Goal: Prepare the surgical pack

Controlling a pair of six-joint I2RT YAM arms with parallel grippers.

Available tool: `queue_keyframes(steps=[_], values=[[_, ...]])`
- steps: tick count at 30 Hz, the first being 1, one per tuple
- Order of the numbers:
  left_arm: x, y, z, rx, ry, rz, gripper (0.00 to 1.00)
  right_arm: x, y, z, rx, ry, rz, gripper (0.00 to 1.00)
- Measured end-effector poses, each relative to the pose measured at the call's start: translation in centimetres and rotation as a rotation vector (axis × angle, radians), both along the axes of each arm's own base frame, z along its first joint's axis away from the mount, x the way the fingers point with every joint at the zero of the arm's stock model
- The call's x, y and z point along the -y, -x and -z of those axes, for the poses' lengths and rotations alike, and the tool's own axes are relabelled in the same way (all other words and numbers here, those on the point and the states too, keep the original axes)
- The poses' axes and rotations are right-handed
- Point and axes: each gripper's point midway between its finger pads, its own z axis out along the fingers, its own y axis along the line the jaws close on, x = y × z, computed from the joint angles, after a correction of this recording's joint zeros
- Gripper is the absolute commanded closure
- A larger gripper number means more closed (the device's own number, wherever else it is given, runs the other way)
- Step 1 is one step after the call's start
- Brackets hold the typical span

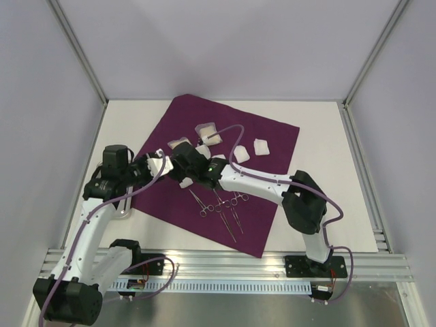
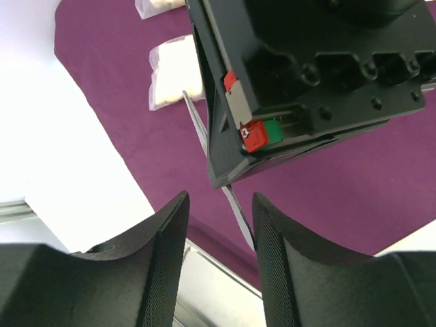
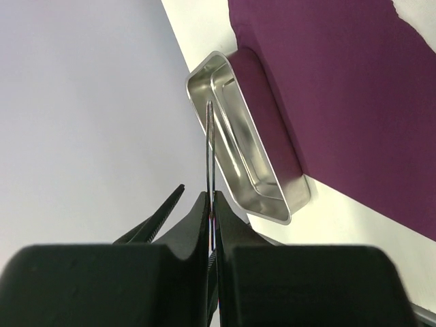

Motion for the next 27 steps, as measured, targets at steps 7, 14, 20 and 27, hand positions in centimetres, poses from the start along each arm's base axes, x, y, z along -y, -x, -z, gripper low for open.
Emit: queue_keyframes(steps=[7, 14, 20, 27], values=[[-0.2, 0.0, 0.4, 0.004, -0.026, 0.004, 0.79, -0.7, -0.2, 0.0, -0.01, -0.03, 0.007, 0.99], [-0.8, -0.4, 0.6, 0.02, -0.059, -0.013, 1.0, -0.9, -0.3, 0.4, -0.026, -0.041, 0.014, 1.0], [-1.1, -0.4, 1.0, 0.017, -0.071, -0.026, 1.0, -1.1, -0.3, 0.7, -0.043, -0.049, 0.018, 1.0], [-1.6, -0.9, 1.1, 0.02, -0.074, -0.073, 1.0, -1.4, -0.5, 0.9, -0.037, -0.083, 0.012, 0.7]])
